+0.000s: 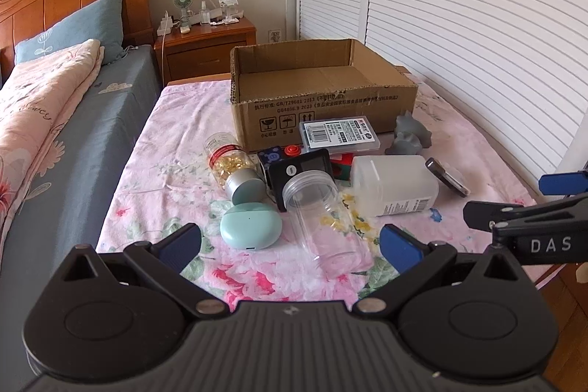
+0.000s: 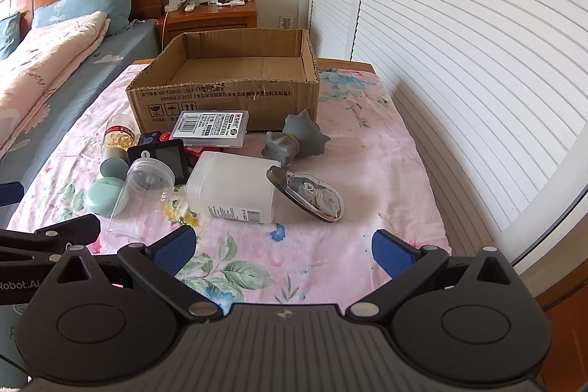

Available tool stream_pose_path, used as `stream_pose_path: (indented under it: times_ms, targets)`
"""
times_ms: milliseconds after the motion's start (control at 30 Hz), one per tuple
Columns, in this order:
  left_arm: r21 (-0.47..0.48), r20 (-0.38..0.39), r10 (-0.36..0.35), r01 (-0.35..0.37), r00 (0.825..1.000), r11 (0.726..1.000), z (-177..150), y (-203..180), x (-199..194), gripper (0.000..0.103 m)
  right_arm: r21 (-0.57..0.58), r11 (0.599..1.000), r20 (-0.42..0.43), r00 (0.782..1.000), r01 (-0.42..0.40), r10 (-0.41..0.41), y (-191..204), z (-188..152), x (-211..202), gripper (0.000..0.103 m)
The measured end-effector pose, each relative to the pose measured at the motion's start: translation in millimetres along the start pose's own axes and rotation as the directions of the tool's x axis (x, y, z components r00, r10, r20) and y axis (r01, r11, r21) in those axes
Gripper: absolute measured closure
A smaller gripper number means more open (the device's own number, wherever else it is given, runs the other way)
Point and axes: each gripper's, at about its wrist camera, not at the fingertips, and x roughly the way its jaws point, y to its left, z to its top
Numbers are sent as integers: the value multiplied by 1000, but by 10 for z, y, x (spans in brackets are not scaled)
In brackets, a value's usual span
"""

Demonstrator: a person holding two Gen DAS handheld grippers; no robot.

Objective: Organize rigid objects
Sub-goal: 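Move left tool toward the mint-green case while right tool approaches the correction-tape dispenser, then close left tool on the mint-green case while right tool grasps the tape dispenser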

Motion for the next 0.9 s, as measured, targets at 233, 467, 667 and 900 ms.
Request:
stream_pose_path:
  times_ms: [233, 467, 667, 900]
  targets:
    - [48, -4, -9, 9, 1000, 999, -23, 69, 124, 1, -21, 999, 9, 999, -48, 49, 13, 6, 131, 0]
    - [55, -17, -55, 56, 998, 997, -58, 209, 270, 1, -7, 999, -7, 999, -51, 50, -45, 44, 317, 0]
    - [42, -32, -52, 53, 998, 998, -70, 365, 422, 1, 40, 998, -25, 998, -51, 52, -176, 87, 484, 0]
    - [-18, -46, -48, 47, 998, 999, 2, 575, 612, 1, 74, 997, -33, 999, -37, 40, -259, 196, 672, 0]
